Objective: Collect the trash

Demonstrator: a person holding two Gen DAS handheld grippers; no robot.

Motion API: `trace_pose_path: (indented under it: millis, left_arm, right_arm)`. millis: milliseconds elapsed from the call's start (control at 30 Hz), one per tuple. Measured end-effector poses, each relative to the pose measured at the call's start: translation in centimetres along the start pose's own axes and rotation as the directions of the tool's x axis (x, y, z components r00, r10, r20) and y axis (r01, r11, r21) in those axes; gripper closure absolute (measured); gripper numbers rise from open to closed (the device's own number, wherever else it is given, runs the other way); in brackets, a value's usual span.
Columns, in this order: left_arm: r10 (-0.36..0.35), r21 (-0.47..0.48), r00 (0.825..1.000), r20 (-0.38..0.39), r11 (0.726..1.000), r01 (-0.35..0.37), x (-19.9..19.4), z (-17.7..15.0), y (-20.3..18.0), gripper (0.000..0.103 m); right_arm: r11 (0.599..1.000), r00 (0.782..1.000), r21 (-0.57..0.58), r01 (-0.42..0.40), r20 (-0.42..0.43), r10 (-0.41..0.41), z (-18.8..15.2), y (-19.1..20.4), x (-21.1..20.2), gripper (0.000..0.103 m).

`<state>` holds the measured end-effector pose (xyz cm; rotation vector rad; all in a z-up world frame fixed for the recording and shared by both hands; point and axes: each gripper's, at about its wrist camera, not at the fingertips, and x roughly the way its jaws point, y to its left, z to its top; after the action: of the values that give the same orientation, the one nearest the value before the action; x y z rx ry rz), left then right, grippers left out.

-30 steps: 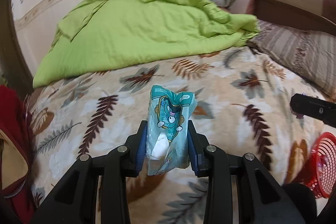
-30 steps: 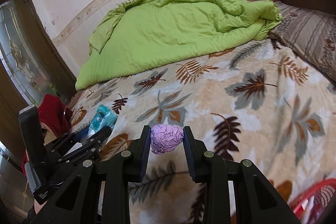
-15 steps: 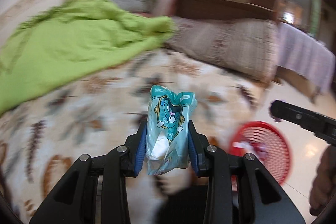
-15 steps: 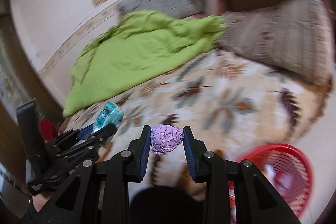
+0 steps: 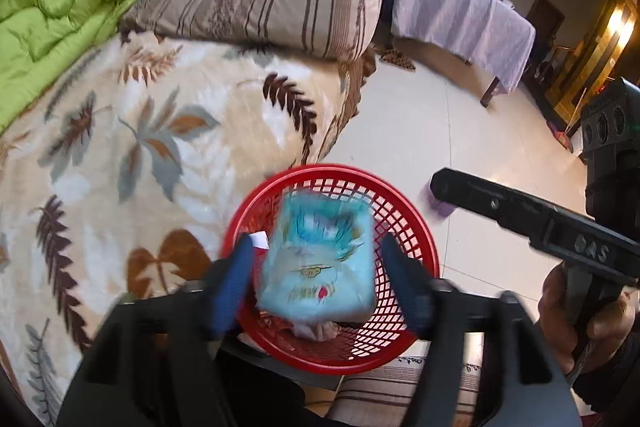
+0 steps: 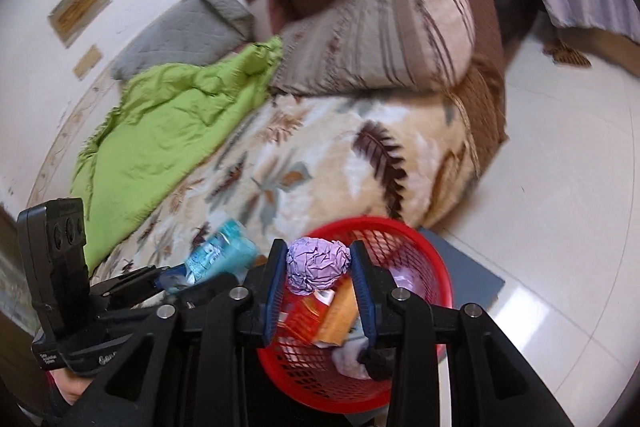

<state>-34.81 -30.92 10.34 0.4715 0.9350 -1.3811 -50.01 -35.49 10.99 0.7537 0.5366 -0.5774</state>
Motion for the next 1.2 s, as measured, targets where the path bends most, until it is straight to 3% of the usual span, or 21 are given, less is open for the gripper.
trace_pose_path:
  millis: [33, 67, 167, 300, 333, 400, 500, 567, 633, 700, 800, 867, 967, 1133, 1200]
  left_arm:
    - [0.006, -0.007, 1.000, 0.002, 1.000, -0.006, 0.1, 0.0, 0.1, 0.035]
    - [0.013, -0.018, 1.000, 0.013, 1.000, -0.012, 0.0, 0.0, 0.4, 0.035]
    - [0.080, -0.036, 0.992, 0.097, 0.996, -0.077, -2.8, -0.7, 1.6, 0.035]
    - [0.123, -0.057, 0.977, 0.171, 0.992, -0.115, -6.2, -1.1, 2.5, 0.034]
    - [0.146, -0.075, 0.967, 0.209, 0.988, -0.132, -7.5, -1.5, 2.9, 0.033]
    - [0.180, -0.076, 0.950, 0.255, 0.983, -0.166, -9.4, -2.3, 3.6, 0.016]
    - [0.298, -0.106, 0.895, 0.332, 0.955, -0.278, -12.5, -4.8, 4.8, 0.013]
    - [0.379, -0.120, 0.856, 0.352, 0.925, -0.361, -14.1, -6.6, 5.7, 0.010]
    - [0.427, -0.146, 0.832, 0.354, 0.904, -0.401, -15.3, -8.1, 6.7, 0.006]
    - [0.456, -0.192, 0.822, 0.342, 0.890, -0.414, -16.2, -9.9, 7.9, 0.004]
    - [0.523, -0.259, 0.791, 0.316, 0.850, -0.459, -17.0, -11.8, 9.3, 0.004]
    - [0.588, -0.277, 0.751, 0.300, 0.807, -0.521, -17.3, -12.5, 9.9, 0.004]
    - [0.645, -0.277, 0.712, 0.279, 0.763, -0.583, -17.2, -12.9, 10.3, 0.004]
    - [0.638, -0.296, 0.716, 0.284, 0.768, -0.567, -17.7, -13.3, 10.7, 0.004]
    - [0.651, -0.294, 0.706, 0.278, 0.758, -0.583, -17.6, -13.3, 10.7, 0.004]
  right_arm:
    - [1.000, 1.000, 0.009, 0.015, -0.012, -0.015, -0.1, -0.4, 0.3, 0.046]
    - [0.999, 0.999, 0.023, 0.029, -0.018, -0.029, -0.3, -0.8, 0.5, 0.043]
    - [0.998, 0.998, 0.024, 0.060, -0.007, -0.060, -0.6, -0.9, 0.2, 0.043]
    - [0.987, 0.989, -0.082, 0.141, 0.051, -0.137, -1.2, 1.5, -0.7, 0.041]
    - [0.979, 0.983, -0.103, 0.174, 0.071, -0.167, -1.3, 2.4, -0.9, 0.041]
    - [0.960, 0.968, -0.146, 0.237, 0.121, -0.221, -1.5, 4.0, -1.3, 0.037]
    - [0.919, 0.922, -0.177, 0.353, 0.232, -0.309, -2.9, 7.0, -2.5, 0.017]
    - [0.909, 0.914, -0.198, 0.366, 0.257, -0.313, -4.1, 8.5, -2.8, 0.012]
    - [0.889, 0.897, -0.214, 0.406, 0.279, -0.343, -5.5, 10.0, -2.9, 0.004]
    - [0.863, 0.877, -0.235, 0.448, 0.305, -0.373, -7.2, 11.2, -2.9, 0.000]
    - [0.867, 0.896, -0.267, 0.422, 0.270, -0.353, -8.5, 12.1, -2.5, 0.000]
    - [0.862, 0.901, -0.284, 0.419, 0.245, -0.357, -9.0, 12.4, -2.1, 0.000]
    - [0.851, 0.898, -0.304, 0.428, 0.247, -0.363, -9.3, 13.0, -1.9, 0.000]
    - [0.843, 0.899, -0.326, 0.428, 0.255, -0.357, -9.8, 13.8, -1.8, 0.000]
    - [0.842, 0.899, -0.329, 0.429, 0.250, -0.360, -9.8, 13.9, -1.7, 0.000]
